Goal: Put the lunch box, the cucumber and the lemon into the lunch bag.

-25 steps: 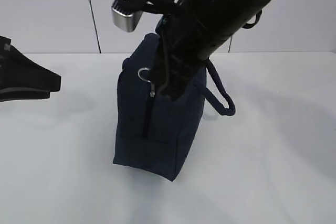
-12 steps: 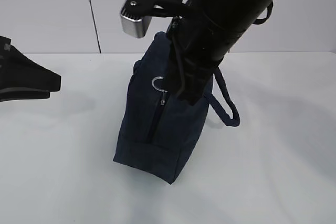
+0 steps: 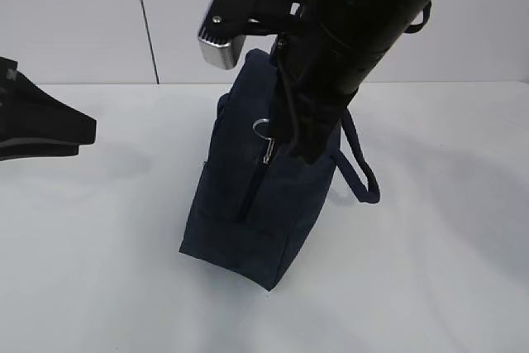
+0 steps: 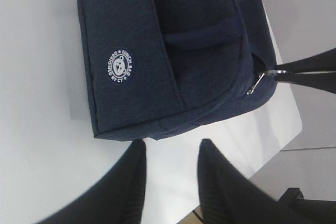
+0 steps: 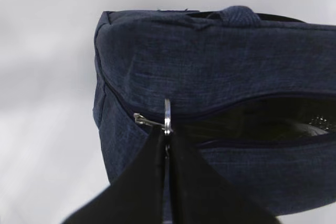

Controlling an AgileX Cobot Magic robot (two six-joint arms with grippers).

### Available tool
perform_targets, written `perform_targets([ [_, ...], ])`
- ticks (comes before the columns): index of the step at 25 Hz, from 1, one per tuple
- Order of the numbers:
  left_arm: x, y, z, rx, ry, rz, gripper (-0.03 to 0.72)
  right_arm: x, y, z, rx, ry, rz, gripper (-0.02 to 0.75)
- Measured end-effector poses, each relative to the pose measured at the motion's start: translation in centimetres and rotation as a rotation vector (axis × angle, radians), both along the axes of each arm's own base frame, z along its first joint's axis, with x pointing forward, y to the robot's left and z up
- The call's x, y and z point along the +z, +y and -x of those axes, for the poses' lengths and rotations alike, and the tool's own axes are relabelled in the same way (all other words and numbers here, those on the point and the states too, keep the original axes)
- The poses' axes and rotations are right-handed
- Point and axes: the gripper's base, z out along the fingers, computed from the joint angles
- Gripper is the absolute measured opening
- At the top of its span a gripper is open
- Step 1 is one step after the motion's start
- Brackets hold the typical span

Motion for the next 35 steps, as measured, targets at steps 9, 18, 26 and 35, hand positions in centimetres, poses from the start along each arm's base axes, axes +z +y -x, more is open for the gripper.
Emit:
perform_targets([
  [9, 0.0, 0.0, 0.0, 0.0, 0.0, 0.0, 0.241, 1.9, 0.4, -0.6, -0.012, -0.067, -0.049, 0.008],
  [18, 0.0, 0.0, 0.0, 0.004, -0.002, -0.002, 0.241, 0.9, 1.1, -0.8, -0.017, -0.012, -0.087, 0.008],
  [26, 0.4, 0.0, -0.5, 0.062, -0.016, 0.046, 0.239, 0.1, 1.6, -1.2, -0.02, 0.015, -0.088, 0.008],
  [35, 0.0, -0.8, -0.8, -0.025, -0.089, 0.033, 0.244, 0.1, 1.6, -1.2, -0.02, 0.015, -0.089, 0.008],
])
